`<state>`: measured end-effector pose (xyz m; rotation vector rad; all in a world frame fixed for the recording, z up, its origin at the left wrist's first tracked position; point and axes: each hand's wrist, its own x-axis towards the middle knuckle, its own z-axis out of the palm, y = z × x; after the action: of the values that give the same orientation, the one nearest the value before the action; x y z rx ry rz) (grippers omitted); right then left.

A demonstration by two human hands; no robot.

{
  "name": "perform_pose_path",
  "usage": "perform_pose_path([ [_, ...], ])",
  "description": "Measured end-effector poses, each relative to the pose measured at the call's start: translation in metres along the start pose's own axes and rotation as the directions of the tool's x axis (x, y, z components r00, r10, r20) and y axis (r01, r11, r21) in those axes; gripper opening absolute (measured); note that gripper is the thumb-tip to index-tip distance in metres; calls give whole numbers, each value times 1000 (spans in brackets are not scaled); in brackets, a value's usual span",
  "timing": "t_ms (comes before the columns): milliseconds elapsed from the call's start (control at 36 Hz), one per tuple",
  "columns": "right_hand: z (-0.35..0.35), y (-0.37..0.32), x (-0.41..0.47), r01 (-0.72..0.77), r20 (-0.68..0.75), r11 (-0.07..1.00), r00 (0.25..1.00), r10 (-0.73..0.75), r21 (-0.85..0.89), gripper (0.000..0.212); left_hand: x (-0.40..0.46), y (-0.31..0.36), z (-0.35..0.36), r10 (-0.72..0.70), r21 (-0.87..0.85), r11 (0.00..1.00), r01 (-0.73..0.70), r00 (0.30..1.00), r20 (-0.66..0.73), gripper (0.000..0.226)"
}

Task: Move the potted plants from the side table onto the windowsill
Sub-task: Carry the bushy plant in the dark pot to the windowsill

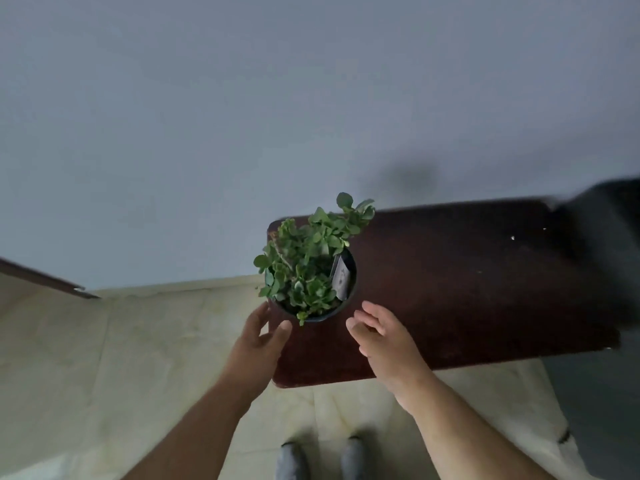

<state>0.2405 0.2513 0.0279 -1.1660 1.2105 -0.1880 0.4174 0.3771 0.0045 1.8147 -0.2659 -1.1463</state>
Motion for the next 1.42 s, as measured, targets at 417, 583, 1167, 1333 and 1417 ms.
perform_pose_path([
  [417,-2,12,60,176,255,982,955,-152,-73,75,38,-9,1,67,-118,992,-55,992,107,38],
  [583,-3,11,61,179,244,980,957,-154,-87,73,37,-8,5,77,-94,993,-69,993,86,43],
  [1167,12,-155,-92,521,403,828,817,-413,-208,65,-147,122,-50,295,-247,914,-322,945,-139,39],
  [1333,59,-221,-160,651,586,744,666,-462,-153,57,-241,159,-96,330,-282,859,-428,883,-333,36],
  [1417,93,-244,-189,682,658,720,603,-451,-131,61,-278,165,-124,323,-315,823,-473,845,-426,37],
])
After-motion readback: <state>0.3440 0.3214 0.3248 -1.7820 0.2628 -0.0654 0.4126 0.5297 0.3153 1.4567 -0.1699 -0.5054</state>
